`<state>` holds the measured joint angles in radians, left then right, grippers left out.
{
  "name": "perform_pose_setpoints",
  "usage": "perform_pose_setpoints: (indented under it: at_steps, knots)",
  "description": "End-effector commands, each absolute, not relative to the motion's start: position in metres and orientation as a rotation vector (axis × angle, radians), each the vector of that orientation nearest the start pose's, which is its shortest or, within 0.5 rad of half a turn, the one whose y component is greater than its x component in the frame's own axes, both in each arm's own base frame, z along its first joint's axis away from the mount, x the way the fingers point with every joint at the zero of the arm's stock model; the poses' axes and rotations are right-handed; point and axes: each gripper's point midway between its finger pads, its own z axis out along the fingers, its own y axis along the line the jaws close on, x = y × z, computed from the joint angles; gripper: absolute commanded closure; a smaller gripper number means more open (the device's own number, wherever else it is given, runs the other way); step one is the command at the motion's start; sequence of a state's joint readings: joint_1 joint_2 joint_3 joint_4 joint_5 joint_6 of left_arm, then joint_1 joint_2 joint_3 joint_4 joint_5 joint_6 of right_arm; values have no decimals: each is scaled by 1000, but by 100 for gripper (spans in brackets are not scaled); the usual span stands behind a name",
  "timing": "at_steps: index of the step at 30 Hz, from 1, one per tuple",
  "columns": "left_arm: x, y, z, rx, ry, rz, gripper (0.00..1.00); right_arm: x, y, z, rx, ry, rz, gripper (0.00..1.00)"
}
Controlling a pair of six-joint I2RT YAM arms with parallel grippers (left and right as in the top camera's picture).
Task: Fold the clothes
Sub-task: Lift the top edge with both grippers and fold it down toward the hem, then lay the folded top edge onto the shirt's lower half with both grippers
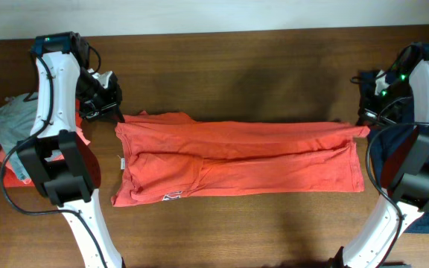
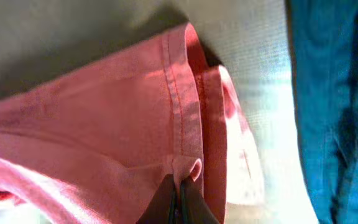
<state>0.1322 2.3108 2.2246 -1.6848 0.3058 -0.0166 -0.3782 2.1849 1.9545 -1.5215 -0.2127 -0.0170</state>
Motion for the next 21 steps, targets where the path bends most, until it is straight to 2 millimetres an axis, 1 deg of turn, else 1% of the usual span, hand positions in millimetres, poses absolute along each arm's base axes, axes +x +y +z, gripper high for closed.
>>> perform_pose_setpoints:
  at_steps: [1, 4, 6, 9, 15, 21]
  knots:
    - [396, 13, 136, -245, 3234, -429, 100, 360, -113, 111, 588, 3199, 321, 96]
    - [384, 17, 134, -247, 3268, -375, 100, 348, -115, 112, 600, 3251, 283, 96]
    - [374, 16, 131, -254, 3294, -382, 100, 343, -116, 112, 609, 3273, 263, 96]
    - [356, 13, 121, -255, 3358, -400, 100, 336, -114, 110, 615, 3301, 267, 96]
    - [328, 9, 94, -290, 3479, -432, 100, 322, -110, 92, 631, 3363, 277, 96]
    - [312, 6, 77, -306, 3537, -447, 100, 307, -104, 76, 646, 3421, 304, 95]
